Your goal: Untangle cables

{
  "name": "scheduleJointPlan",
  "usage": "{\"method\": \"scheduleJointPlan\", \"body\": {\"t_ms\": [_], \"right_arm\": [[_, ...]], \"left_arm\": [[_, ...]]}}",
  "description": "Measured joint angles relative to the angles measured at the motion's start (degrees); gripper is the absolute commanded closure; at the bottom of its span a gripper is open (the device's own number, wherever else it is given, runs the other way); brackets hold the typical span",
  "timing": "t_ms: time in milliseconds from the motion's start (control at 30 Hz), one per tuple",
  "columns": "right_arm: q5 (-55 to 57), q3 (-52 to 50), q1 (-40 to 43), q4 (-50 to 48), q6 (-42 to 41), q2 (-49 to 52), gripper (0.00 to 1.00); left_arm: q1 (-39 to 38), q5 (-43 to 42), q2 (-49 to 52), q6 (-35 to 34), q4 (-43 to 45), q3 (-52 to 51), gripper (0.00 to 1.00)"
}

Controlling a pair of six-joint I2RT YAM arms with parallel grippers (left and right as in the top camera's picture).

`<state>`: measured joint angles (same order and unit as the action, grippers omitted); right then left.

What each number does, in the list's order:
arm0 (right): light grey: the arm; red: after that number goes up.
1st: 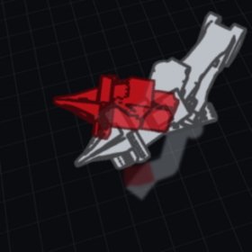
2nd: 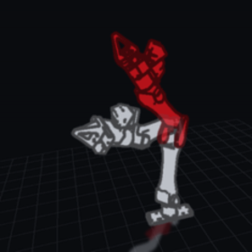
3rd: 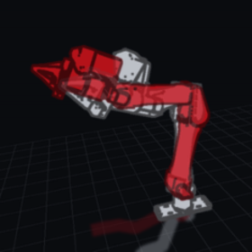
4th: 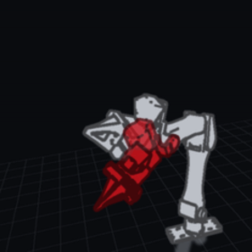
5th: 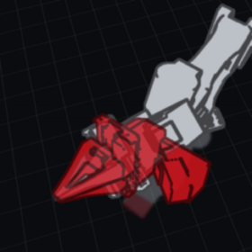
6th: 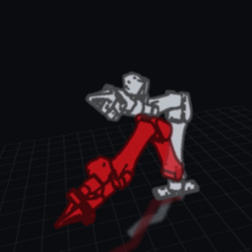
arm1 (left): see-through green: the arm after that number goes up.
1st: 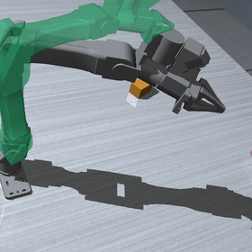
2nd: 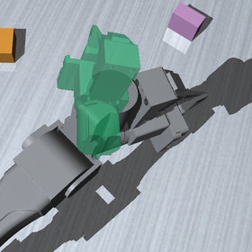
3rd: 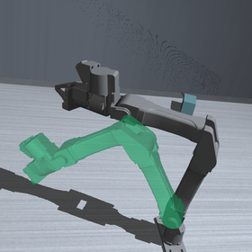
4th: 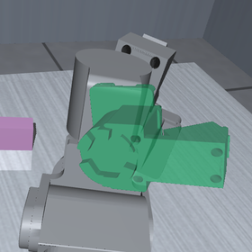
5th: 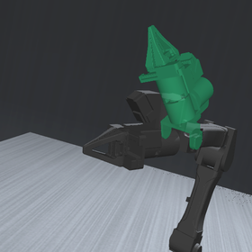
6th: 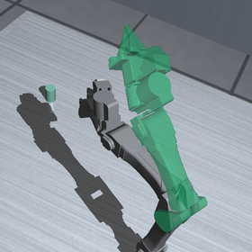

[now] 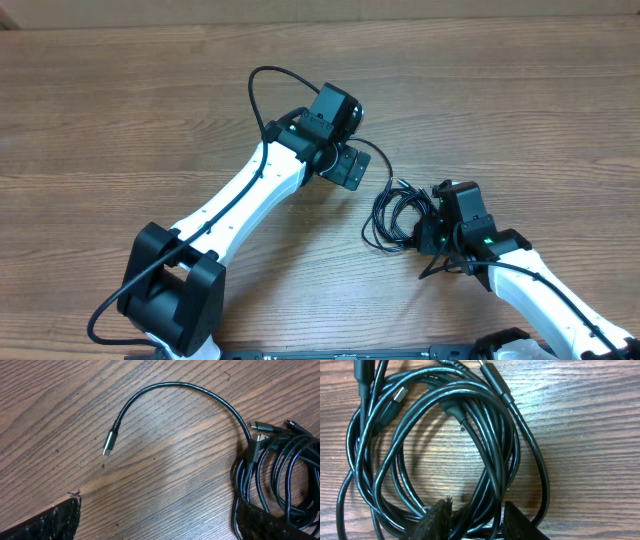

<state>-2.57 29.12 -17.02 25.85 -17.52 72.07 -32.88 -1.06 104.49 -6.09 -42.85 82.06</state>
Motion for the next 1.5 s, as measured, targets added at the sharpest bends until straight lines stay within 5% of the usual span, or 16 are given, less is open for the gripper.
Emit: {"method": "scheduleJointPlan", "body": {"t_ms": [367, 867, 1200, 1500], "right_arm": [[0.90, 0.00, 0.00, 0.66, 1.97, 0.02, 0.89], [1.51, 0.00, 0.00, 0.72, 2.75, 0.26, 0.77], [1.49, 0.00, 0.00, -0.42, 2.73, 2.08, 0.96], [1.49, 0.44, 0.00, 0.72, 2.71, 2.08, 0.96]], "left_arm": [[0.00, 0.00, 0.02, 0.00, 0.00, 0.00, 0.01], [0.00, 0.00, 0.02, 0.00, 0.00, 0.00, 0.00], [0.00, 0.00, 0.02, 0.00, 0.00, 0.00, 0.01], [0.00, 0.00, 0.02, 0.00, 0.00, 0.00, 0.01]]}}
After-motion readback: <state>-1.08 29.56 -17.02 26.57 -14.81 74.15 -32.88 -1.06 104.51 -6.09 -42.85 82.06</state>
